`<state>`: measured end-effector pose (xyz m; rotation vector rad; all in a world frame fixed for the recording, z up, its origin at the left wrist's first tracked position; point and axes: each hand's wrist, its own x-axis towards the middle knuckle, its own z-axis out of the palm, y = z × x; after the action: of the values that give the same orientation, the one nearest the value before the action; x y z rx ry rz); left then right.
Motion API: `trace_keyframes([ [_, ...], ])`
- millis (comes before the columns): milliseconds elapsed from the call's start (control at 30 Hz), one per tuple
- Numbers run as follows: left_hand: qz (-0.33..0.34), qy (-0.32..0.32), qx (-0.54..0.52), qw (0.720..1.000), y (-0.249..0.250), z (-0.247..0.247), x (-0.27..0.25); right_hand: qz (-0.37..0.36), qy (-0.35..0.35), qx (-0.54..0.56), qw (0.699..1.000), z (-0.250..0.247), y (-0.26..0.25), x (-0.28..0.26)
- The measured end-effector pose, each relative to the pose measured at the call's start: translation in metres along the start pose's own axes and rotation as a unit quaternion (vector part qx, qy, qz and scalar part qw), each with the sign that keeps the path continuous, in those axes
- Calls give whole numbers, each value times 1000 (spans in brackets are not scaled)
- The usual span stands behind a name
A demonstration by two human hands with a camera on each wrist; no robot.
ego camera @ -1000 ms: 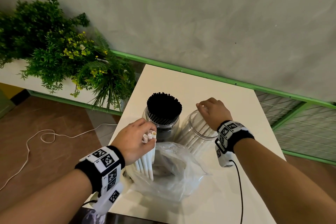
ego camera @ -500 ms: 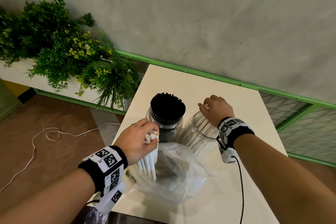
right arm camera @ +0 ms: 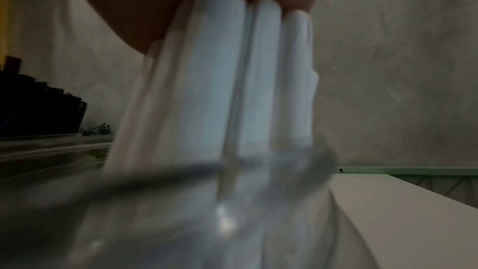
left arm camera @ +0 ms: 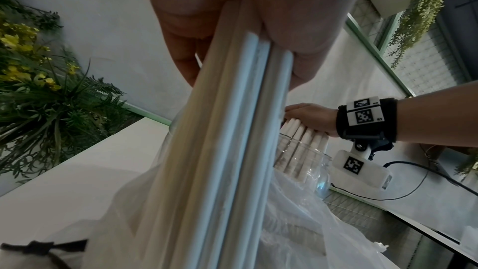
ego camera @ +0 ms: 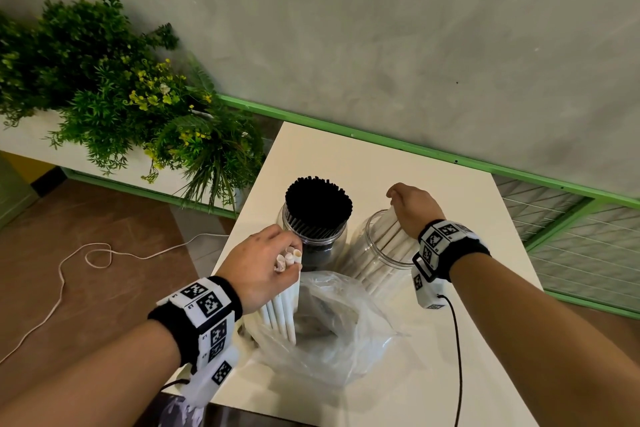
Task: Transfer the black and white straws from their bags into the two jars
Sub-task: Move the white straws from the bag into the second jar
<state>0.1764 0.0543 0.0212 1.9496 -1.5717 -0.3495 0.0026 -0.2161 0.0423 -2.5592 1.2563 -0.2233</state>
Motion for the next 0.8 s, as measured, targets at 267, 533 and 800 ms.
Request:
trace_keyframes([
  [267,0,6,-13,1000,-3,0,-1,2,-24,-73,997,-21,-8,-9],
  [533,16,-1,-53,998,-6,-2,-1,-208,85,196,955,-1,-70,-98],
  [800,-16,-42,-24,999,-11,-19,-27,-139,-149,334,920,81,-100,-148],
])
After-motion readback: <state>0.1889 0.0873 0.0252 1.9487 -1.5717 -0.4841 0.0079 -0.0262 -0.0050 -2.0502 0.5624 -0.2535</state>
